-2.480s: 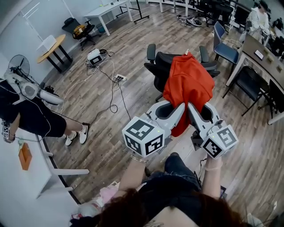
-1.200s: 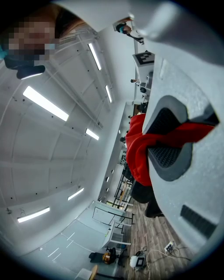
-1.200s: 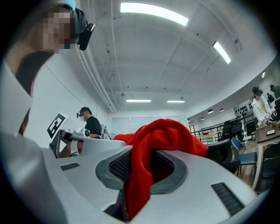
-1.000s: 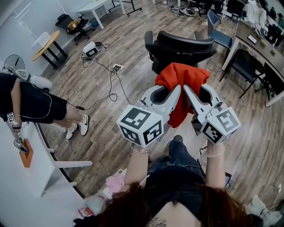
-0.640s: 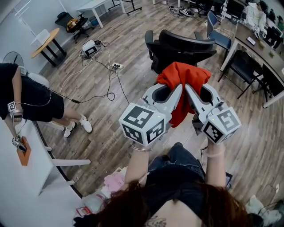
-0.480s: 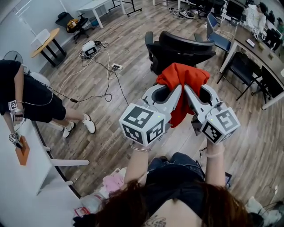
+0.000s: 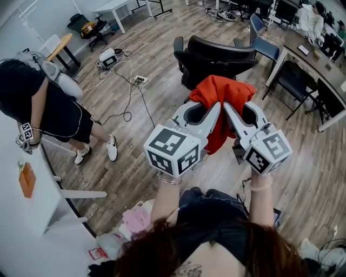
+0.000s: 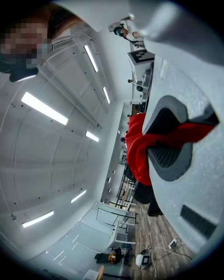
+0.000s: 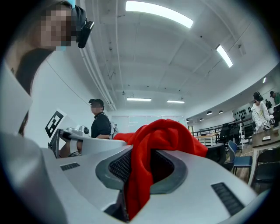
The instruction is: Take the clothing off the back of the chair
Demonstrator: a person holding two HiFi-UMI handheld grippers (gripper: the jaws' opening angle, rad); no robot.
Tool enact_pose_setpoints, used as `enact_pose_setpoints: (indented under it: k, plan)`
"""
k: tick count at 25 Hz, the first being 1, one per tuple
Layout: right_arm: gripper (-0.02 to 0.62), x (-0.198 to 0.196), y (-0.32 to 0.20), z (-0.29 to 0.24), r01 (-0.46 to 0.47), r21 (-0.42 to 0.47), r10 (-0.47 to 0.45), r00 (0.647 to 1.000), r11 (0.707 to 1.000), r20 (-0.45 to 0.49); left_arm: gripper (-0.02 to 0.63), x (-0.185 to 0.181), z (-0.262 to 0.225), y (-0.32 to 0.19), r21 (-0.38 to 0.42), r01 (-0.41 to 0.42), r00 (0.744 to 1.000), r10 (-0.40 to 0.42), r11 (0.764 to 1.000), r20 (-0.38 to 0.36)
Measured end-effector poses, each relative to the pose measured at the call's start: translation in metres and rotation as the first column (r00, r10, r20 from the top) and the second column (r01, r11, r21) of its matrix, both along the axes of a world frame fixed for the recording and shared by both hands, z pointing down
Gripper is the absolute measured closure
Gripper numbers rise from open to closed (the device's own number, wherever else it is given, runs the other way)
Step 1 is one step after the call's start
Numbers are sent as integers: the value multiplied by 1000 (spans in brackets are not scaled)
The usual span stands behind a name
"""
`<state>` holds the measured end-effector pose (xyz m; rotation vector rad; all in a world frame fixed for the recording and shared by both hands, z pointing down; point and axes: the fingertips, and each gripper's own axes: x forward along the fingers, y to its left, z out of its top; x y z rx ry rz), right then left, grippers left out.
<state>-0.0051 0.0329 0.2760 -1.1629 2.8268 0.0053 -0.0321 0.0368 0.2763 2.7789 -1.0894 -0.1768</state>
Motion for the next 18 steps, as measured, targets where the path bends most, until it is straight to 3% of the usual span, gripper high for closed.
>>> enact_pose_setpoints:
  k: [18]
  plan:
    - [518,59,33,-3,36,-3,-36,999,999,18,555,58,-4,34,-3,23,1000,-23,1000,15]
